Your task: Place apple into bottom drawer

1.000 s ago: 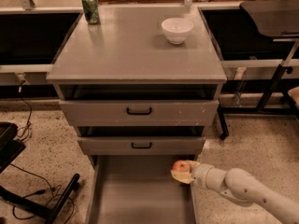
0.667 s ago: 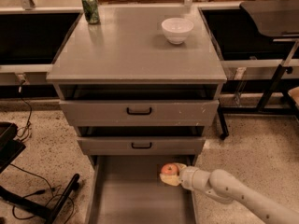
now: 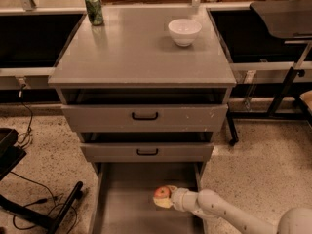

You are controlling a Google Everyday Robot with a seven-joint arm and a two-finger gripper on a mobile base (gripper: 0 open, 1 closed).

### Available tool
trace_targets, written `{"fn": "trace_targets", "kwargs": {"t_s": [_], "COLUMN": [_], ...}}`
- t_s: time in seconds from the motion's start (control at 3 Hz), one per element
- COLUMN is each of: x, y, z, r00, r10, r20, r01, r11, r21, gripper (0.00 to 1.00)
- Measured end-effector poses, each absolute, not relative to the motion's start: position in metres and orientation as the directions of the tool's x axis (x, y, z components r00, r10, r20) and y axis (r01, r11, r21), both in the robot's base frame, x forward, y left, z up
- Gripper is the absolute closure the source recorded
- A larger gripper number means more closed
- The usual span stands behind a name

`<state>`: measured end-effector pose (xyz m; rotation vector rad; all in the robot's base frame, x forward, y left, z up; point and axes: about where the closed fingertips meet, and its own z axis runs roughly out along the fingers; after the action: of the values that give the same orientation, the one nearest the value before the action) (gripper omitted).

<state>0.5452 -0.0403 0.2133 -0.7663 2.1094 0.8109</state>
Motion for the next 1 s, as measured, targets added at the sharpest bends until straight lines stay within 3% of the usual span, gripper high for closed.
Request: {"fn": "trace_targets", "kwargs": {"t_s": [0.33, 1.0], "x": [0.544, 0.552], "y": [-0.039, 0.003], "z": [0.204, 0.172], "r00": [-0.560, -0.494], "r10": [-0.248, -0.342], "r20": [-0.791, -0.799], "r01": [-0.715, -0.817], "r11": [0.627, 0.498], "r21": [0.310, 0.291], "gripper": [1.00, 1.00]}}
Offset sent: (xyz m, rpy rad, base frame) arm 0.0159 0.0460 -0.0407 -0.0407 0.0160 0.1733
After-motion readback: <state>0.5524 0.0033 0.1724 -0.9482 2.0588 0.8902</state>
